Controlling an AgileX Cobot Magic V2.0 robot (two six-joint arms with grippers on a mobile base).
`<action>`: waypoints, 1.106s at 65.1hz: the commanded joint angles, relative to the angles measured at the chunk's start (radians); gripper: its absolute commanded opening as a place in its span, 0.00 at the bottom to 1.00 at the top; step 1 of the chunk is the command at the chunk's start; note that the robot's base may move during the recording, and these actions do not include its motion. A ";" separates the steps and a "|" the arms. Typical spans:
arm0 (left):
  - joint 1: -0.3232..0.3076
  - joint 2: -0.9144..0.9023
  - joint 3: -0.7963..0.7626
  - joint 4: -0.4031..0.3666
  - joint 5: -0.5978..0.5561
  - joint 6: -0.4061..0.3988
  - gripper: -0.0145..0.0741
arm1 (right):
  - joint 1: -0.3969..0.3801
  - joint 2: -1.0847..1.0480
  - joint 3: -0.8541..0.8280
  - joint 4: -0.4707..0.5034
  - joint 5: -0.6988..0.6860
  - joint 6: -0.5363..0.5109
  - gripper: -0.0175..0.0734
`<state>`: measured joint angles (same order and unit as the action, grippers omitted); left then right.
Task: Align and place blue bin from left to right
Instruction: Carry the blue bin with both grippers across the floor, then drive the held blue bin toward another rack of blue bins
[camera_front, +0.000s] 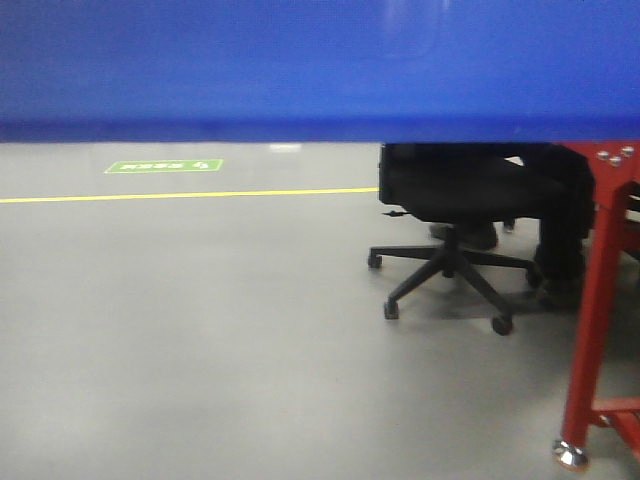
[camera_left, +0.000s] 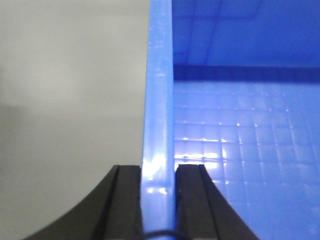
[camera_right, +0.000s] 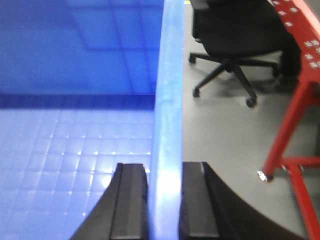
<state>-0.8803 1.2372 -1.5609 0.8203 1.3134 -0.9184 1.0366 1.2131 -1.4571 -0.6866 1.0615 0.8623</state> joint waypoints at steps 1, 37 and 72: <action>-0.014 0.003 -0.008 0.041 -0.092 -0.009 0.04 | 0.010 -0.010 -0.009 -0.007 -0.183 -0.011 0.11; -0.014 0.002 -0.008 0.048 -0.092 -0.009 0.04 | 0.010 -0.010 -0.009 -0.007 -0.241 -0.011 0.11; -0.014 0.002 -0.008 0.048 -0.092 -0.009 0.04 | 0.010 -0.010 -0.009 -0.007 -0.243 -0.011 0.11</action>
<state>-0.8803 1.2413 -1.5609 0.8493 1.3134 -0.9184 1.0305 1.2131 -1.4571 -0.6998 0.9971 0.8645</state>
